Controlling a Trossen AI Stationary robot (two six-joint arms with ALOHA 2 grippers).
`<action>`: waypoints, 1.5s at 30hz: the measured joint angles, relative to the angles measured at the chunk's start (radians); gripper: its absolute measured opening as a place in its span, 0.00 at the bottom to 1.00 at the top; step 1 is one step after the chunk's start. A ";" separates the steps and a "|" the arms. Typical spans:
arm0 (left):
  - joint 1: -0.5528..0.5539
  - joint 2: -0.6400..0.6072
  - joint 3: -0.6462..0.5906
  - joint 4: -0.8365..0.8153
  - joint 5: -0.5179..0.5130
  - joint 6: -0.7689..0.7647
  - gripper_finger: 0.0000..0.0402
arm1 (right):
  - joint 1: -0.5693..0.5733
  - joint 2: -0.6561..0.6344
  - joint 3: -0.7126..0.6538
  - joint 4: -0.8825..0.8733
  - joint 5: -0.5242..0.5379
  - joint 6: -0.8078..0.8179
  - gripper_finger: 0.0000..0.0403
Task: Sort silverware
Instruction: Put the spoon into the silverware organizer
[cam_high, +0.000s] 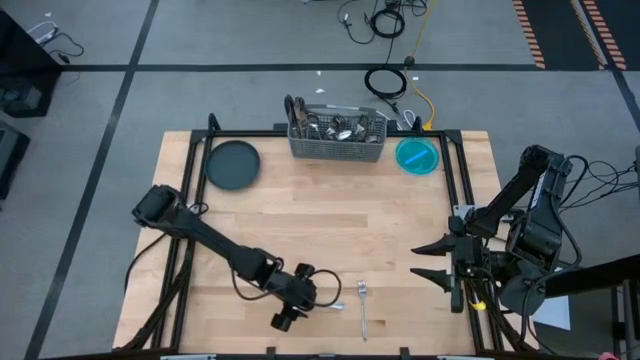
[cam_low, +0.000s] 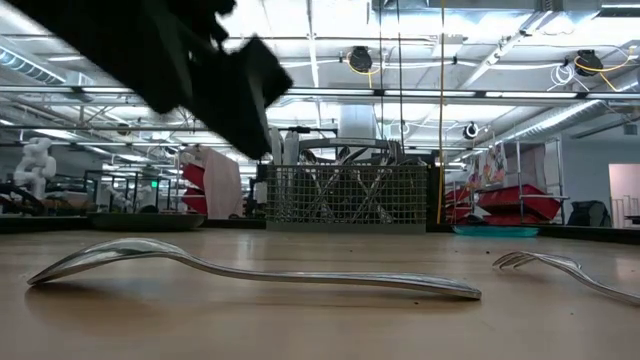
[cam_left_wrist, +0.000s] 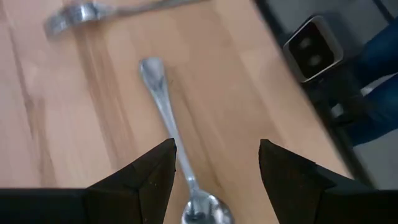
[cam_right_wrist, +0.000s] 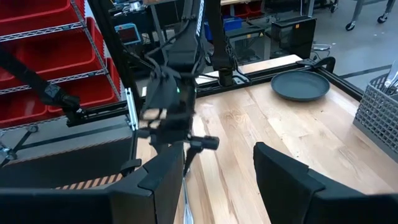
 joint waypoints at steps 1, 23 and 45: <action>0.000 0.015 0.000 0.004 0.000 0.000 0.58 | 0.000 0.000 0.000 0.000 -0.001 0.001 0.45; 0.004 0.193 0.009 -0.047 -0.057 -0.157 0.16 | 0.017 0.000 0.000 0.026 -0.053 0.021 0.45; 0.039 0.049 0.126 -0.582 -0.169 -0.132 0.00 | 0.024 0.000 0.000 0.020 -0.044 -0.005 0.45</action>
